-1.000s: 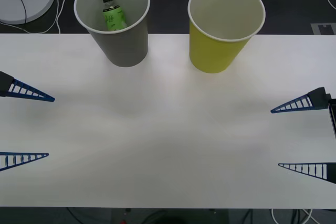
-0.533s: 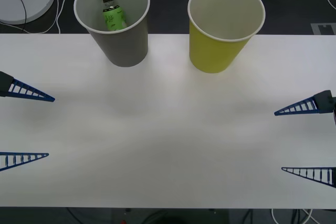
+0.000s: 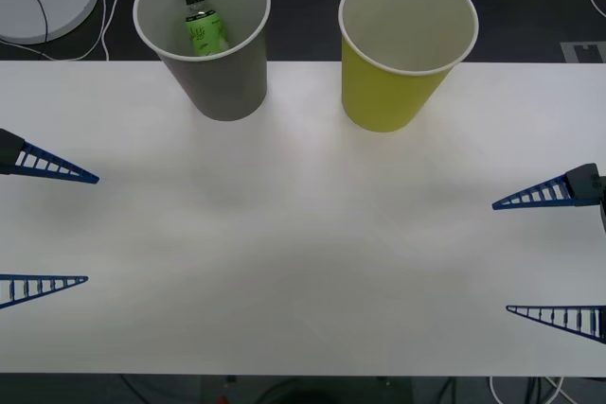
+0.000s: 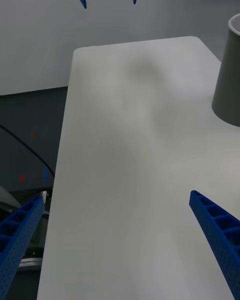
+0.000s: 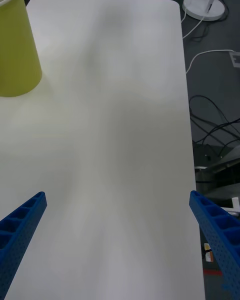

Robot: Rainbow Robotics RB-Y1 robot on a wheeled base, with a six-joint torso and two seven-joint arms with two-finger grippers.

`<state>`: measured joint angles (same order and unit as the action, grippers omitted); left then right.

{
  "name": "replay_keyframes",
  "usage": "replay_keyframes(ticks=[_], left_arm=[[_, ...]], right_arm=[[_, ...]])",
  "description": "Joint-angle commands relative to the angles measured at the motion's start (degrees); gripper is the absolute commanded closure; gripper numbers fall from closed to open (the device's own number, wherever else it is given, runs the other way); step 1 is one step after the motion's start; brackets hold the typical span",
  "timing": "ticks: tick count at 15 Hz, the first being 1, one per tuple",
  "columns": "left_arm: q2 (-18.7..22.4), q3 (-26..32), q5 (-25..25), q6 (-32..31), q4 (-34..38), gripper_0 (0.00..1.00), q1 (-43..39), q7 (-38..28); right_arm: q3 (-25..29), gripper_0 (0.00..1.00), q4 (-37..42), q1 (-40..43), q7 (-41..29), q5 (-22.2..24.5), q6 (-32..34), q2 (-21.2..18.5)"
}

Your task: Put the can into the green bin and the plastic bottle into the gray bin

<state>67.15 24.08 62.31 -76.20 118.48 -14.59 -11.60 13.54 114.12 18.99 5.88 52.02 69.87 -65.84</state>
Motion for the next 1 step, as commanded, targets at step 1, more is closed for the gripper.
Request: replay_keyframes(ticks=[1], left_arm=[[0.0,0.0,0.0,0.0,0.0,0.0,0.0,0.0]], right_arm=[[0.09,0.0,0.05,0.0,-0.08,0.01,0.01,0.37]])
